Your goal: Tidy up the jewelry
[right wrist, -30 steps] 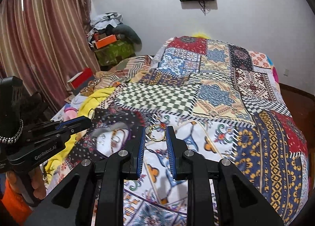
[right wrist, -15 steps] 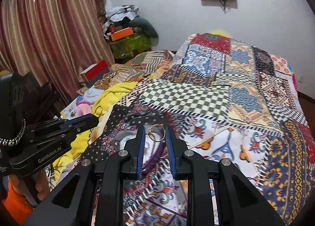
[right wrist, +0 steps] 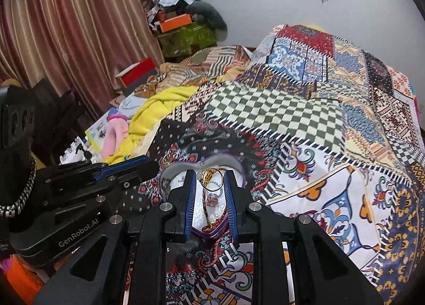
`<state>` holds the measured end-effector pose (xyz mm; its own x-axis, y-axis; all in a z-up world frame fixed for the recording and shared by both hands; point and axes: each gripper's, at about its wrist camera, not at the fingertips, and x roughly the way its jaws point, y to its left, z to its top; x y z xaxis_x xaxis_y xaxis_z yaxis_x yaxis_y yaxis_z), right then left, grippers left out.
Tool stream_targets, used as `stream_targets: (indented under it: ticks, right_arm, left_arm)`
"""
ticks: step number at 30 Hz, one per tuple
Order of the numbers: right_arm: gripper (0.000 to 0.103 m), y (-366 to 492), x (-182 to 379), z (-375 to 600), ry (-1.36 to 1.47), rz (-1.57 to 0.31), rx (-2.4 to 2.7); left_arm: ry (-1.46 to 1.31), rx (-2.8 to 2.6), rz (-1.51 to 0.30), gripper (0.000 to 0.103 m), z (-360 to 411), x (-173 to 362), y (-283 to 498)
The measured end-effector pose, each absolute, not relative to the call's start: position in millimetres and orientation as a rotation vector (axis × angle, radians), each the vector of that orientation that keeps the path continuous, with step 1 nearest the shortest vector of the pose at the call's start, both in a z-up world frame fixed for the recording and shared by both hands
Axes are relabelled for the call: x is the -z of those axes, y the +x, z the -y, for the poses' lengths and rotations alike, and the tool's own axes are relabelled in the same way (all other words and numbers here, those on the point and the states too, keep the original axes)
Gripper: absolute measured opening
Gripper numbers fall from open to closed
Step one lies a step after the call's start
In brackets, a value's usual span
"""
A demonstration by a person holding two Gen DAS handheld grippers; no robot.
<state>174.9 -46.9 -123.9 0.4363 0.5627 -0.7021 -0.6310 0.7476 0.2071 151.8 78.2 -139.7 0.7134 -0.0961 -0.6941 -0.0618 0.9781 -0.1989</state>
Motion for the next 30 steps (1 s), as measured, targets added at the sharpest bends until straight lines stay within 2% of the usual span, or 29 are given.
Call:
stream_targets:
  ticks: [17, 19, 30]
  right_arm:
    - [0.019, 172, 144, 31, -0.134, -0.895, -0.777]
    - [0.019, 172, 143, 30, -0.137, -0.895, -0.776]
    - [0.019, 177, 143, 37, -0.141, -0.893, -0.753]
  left_arm:
    - [-0.214, -0.098, -0.789, 0.006, -122, 143, 140]
    - [-0.215, -0.085, -0.800, 0.011, -122, 147, 143]
    - [-0.195, -0.050, -0.909, 0.012, -113, 184, 177]
